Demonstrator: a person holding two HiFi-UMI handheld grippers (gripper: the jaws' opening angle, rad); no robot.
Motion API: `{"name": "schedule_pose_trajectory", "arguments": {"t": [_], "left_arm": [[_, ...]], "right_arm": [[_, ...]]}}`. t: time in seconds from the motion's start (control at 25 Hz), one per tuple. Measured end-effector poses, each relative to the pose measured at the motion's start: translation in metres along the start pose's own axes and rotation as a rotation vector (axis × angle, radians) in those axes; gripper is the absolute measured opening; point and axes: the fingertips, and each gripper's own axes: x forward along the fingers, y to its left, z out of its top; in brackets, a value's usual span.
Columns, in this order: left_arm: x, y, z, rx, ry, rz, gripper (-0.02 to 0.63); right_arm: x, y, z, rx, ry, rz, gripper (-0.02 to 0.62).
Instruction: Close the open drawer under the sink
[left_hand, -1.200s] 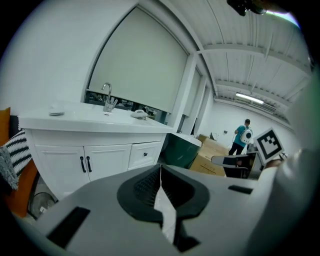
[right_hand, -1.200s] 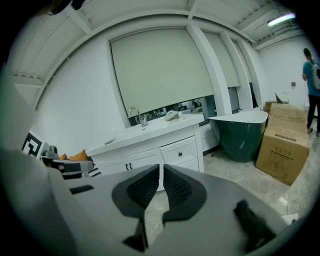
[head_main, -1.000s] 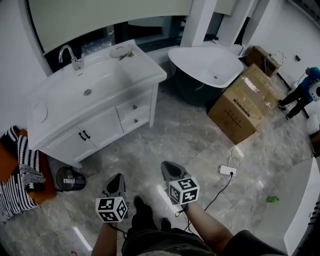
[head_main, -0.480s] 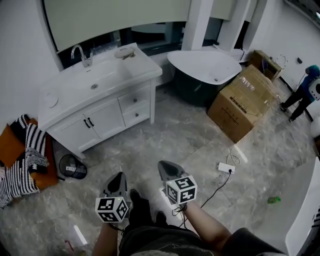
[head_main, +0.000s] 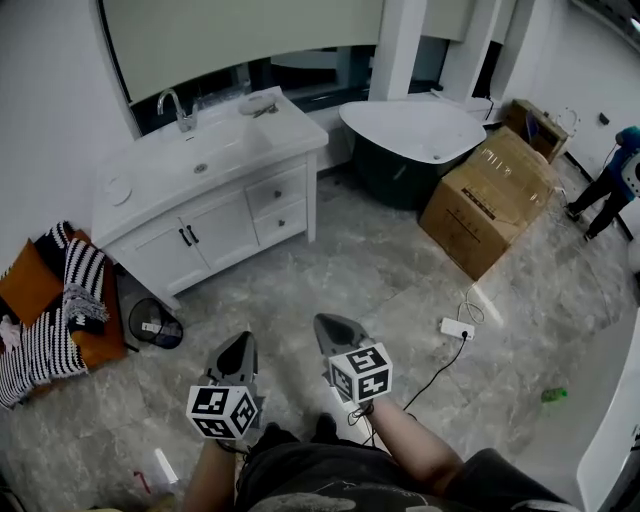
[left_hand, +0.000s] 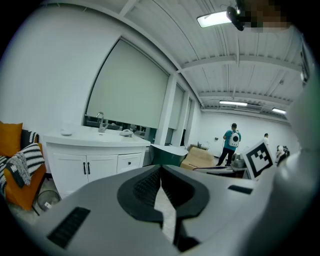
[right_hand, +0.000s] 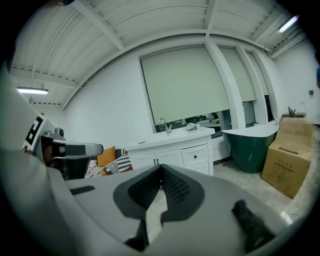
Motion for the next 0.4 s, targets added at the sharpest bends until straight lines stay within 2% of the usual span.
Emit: {"name": "schedule_pose_trajectory", "arguments": {"t": [0.2,0.4], "left_arm": [[-0.012,0.002,-0.01,-0.04,0.011,-0.029,0.015],[-0.034,0.007,-0.014,-0.016,0.017,-0.064,0.015]], "right_arm": [[-0.01,0.017,0.001,-0.019,0.005,-0.007,0.023],[-0.016,0.041,-0.002,-0.021,-0.005,-0.033,0.023]]}}
